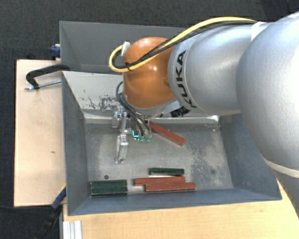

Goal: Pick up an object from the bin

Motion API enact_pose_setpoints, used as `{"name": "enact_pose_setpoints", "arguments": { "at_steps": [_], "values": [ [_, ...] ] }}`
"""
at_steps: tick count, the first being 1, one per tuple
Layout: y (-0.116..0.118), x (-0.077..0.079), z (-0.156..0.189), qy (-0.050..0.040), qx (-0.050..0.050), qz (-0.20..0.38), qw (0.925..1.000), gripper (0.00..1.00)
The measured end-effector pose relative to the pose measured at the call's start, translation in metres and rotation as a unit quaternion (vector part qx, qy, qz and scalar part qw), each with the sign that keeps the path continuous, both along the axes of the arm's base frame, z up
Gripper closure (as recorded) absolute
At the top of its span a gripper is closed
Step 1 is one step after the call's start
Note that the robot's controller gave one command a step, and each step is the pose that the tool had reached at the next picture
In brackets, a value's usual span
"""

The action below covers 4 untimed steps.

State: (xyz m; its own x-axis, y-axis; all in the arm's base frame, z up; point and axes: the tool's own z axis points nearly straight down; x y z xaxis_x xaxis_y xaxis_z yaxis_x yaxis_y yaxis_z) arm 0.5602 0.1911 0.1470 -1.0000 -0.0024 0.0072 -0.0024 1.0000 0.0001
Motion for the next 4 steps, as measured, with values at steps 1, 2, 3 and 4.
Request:
{"name": "enact_pose_setpoints", "arguments": {
  "at_steps": [1,2,3,4],
  "values": [
    [-0.001,0.002,0.004,-0.0039,0.001,-0.001,1.0000,0.00],
    [-0.049,0.004,0.032,-0.0052,0.001,0.033,0.9994,0.00],
    [-0.068,-0.002,0.009,-0.0072,0.000,0.041,0.9991,0.00],
    [-0.109,-0.012,0.014,-0.0039,0.001,0.060,0.9982,0.00]
  ]
}}
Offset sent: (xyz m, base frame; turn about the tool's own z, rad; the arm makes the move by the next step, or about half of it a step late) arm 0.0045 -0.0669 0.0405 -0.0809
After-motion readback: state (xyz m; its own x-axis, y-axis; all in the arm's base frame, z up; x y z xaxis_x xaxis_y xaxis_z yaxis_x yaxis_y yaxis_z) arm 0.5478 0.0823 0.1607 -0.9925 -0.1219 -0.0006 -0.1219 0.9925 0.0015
